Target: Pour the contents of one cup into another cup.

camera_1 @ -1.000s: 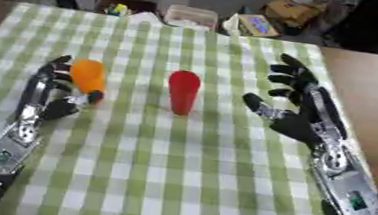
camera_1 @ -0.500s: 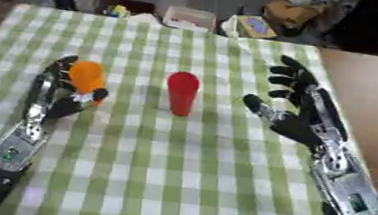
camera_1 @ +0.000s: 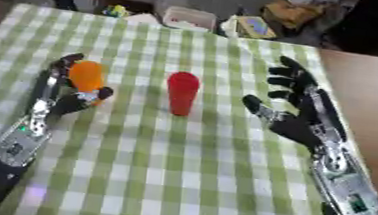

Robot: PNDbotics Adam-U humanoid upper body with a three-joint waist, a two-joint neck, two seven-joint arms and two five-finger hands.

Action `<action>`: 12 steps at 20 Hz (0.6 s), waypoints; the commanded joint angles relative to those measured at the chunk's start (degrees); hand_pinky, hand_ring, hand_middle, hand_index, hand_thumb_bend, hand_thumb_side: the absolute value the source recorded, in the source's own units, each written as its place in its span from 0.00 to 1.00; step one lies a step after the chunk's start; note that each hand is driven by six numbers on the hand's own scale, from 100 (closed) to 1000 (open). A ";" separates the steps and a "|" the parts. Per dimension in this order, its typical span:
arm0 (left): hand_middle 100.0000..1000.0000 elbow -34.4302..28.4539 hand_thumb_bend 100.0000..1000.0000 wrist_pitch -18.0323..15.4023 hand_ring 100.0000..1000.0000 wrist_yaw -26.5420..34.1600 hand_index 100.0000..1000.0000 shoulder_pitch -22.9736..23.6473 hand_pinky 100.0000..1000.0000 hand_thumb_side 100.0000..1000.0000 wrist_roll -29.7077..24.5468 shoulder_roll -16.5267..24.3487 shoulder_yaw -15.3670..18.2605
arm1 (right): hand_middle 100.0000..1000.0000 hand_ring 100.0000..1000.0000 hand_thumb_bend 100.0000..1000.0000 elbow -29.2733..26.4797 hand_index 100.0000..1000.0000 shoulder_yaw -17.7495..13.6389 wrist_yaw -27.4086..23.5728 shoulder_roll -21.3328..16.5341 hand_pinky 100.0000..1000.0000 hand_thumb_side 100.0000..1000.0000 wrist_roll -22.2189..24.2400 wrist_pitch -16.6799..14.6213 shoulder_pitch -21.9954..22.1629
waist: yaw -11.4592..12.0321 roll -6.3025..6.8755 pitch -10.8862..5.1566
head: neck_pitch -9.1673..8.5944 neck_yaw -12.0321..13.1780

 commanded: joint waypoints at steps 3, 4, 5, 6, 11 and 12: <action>0.48 0.37 0.81 -0.20 0.50 -0.94 0.84 -1.82 0.43 0.49 -0.51 0.59 0.62 | 0.75 0.78 0.61 -1.26 0.95 -0.22 -0.52 -0.36 0.66 0.29 0.01 0.11 -0.97 | -0.10 -0.02 -0.97 | -0.83 0.26; 0.47 0.56 0.79 -0.30 0.49 -0.98 0.84 -1.97 0.42 0.48 -0.55 0.53 0.63 | 0.75 0.78 0.61 -1.27 0.95 -0.21 -0.54 -0.36 0.66 0.29 0.02 0.11 -0.98 | -0.14 -0.04 -0.96 | -0.87 0.27; 0.47 0.74 0.77 -0.45 0.48 -1.02 0.84 -2.09 0.42 0.48 -0.62 0.48 0.64 | 0.75 0.77 0.61 -1.28 0.95 -0.19 -0.56 -0.36 0.66 0.29 0.03 0.12 -0.98 | -0.19 -0.04 -0.94 | -0.90 0.28; 0.45 0.93 0.74 -0.62 0.47 -1.04 0.84 -2.20 0.41 0.47 -0.73 0.40 0.63 | 0.75 0.77 0.61 -1.27 0.95 -0.18 -0.57 -0.35 0.66 0.29 0.05 0.14 -0.98 | -0.24 -0.04 -0.93 | -0.92 0.29; 0.40 2.08 0.65 -1.62 0.42 -0.45 0.83 -2.66 0.37 0.45 -1.89 -0.08 0.57 | 0.75 0.77 0.61 -1.24 0.95 -0.16 -0.64 -0.25 0.66 0.29 0.11 0.15 -1.02 | -0.44 -0.04 -0.92 | -1.00 0.33; 0.38 2.26 0.63 -1.78 0.40 -0.36 0.83 -2.71 0.35 0.45 -2.19 -0.14 0.55 | 0.75 0.77 0.61 -1.24 0.95 -0.16 -0.65 -0.24 0.66 0.29 0.12 0.15 -1.02 | -0.47 -0.03 -0.92 | -1.02 0.34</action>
